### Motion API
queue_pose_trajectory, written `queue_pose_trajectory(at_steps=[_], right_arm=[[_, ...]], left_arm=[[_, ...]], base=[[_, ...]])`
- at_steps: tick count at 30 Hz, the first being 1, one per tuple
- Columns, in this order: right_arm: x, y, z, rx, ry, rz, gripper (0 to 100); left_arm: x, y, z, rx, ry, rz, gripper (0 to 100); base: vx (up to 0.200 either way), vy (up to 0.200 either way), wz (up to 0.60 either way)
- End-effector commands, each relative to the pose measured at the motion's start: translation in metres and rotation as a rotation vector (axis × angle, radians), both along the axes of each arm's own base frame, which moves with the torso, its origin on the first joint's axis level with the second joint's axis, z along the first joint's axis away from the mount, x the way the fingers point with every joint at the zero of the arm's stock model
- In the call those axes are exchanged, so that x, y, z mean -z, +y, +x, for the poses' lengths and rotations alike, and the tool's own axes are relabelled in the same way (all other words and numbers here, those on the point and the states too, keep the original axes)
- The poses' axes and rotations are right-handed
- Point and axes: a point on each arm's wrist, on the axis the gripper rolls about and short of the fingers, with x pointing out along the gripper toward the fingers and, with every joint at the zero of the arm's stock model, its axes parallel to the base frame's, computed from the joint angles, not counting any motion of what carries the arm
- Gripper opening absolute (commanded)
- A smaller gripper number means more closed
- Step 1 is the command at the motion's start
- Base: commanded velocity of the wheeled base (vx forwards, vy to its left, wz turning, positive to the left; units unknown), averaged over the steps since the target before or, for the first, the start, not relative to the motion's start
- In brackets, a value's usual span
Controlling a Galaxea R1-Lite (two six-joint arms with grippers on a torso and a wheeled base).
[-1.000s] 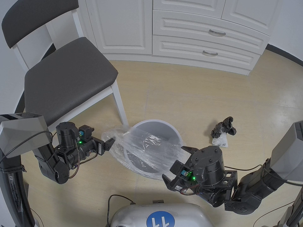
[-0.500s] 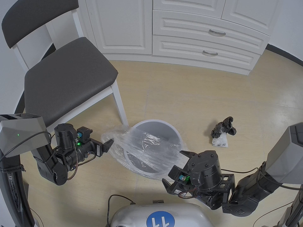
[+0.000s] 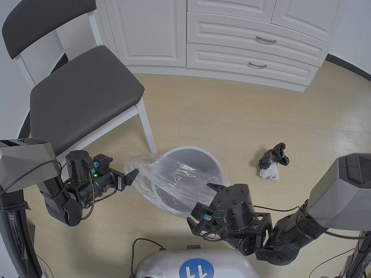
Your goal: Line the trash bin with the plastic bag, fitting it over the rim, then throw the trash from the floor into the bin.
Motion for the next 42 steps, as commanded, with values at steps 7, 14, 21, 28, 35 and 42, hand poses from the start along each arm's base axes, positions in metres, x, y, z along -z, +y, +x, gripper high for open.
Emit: queue_pose_trajectory(at_steps=[7,14,21,28,35,42], right_arm=[[0.038,0.025,0.024,0.008,0.025,-0.031,100],[0.054,0.038,0.039,0.016,0.022,-0.028,100],[0.055,0.038,0.063,0.064,-0.003,-0.005,100],[0.048,0.035,0.077,0.091,-0.039,0.000,0],[0.029,0.031,0.109,0.139,-0.105,0.031,0],[0.008,0.024,0.153,0.210,-0.140,0.066,0]], left_arm=[[-0.003,0.002,0.000,-0.007,-0.009,-0.002,100],[-0.004,0.004,0.002,-0.013,-0.015,-0.003,100],[-0.007,0.007,0.003,-0.022,-0.026,-0.005,100],[-0.007,0.008,0.003,-0.024,-0.024,-0.005,100],[-0.008,0.010,0.007,-0.033,-0.033,-0.011,100],[-0.013,0.012,0.015,-0.054,-0.051,-0.070,100]], base=[[0.000,0.000,0.00],[0.000,0.000,0.00],[0.000,0.000,0.00],[0.000,0.000,0.00],[0.000,0.000,0.00],[0.000,0.000,0.00]])
